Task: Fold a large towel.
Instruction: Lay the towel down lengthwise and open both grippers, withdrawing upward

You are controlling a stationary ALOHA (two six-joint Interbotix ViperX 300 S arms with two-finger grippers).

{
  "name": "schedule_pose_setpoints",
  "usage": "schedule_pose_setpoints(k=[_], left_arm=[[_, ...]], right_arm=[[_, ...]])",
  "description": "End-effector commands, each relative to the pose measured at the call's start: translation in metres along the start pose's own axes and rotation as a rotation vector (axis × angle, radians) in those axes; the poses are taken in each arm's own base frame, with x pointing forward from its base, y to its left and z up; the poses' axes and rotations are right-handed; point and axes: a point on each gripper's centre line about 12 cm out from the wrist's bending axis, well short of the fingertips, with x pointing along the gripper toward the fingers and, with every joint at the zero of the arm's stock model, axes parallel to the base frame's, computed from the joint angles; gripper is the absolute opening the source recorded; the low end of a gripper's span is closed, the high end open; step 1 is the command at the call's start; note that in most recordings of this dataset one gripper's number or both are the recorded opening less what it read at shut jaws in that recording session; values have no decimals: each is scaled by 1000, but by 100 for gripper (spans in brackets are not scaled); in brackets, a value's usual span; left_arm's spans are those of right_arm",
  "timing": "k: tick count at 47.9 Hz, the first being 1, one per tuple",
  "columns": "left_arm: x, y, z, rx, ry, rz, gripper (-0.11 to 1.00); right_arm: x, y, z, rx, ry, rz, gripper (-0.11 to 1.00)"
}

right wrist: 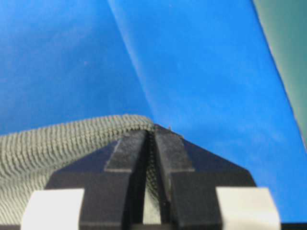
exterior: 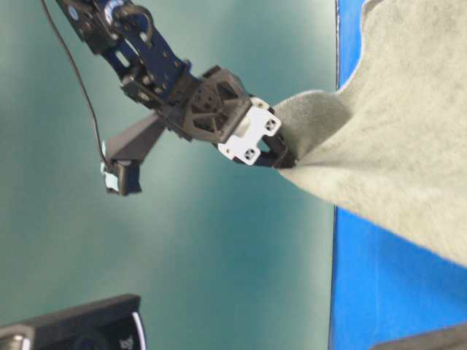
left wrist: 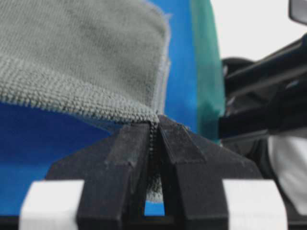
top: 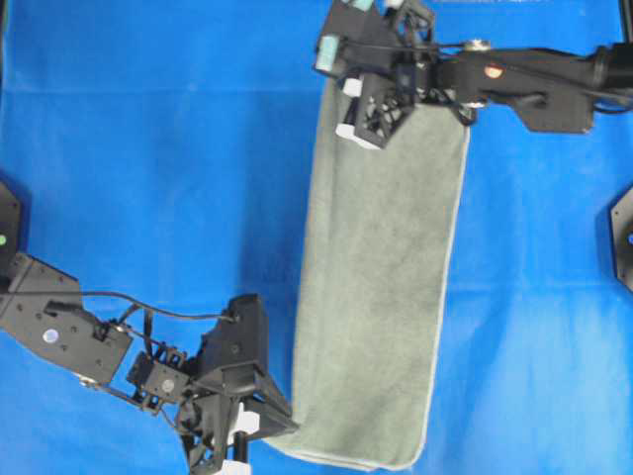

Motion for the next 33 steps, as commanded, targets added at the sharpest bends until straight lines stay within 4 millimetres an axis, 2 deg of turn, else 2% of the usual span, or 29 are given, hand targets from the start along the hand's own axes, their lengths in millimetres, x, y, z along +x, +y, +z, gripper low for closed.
schedule_pose_setpoints(k=[1, 8, 11, 14, 19, 22, 26, 33], left_arm=[[-8, -5, 11, 3, -24, -12, 3], [-7, 5, 19, 4, -29, 15, 3], [-6, 7, 21, 13, -34, 19, 8], [-6, 6, 24, 23, -39, 16, 24], [-6, 7, 26, 31, -43, 19, 57], [-8, 8, 26, 30, -37, 26, 73], [-13, 7, 27, 28, -26, 34, 86], [-29, 4, 30, 29, 10, 56, 84]], right_arm=[[-6, -13, 13, -6, -48, -17, 5], [-5, -9, 14, -36, -76, 4, 6], [-5, -8, 15, -52, -90, 12, 9], [-5, -5, 16, -74, -101, 19, 26], [-7, -5, 16, -112, -109, 20, 57], [-7, -5, 16, -128, -111, 18, 67], [-8, -5, 17, -142, -112, 17, 66], [-17, -7, 21, -145, -132, 14, 65]])
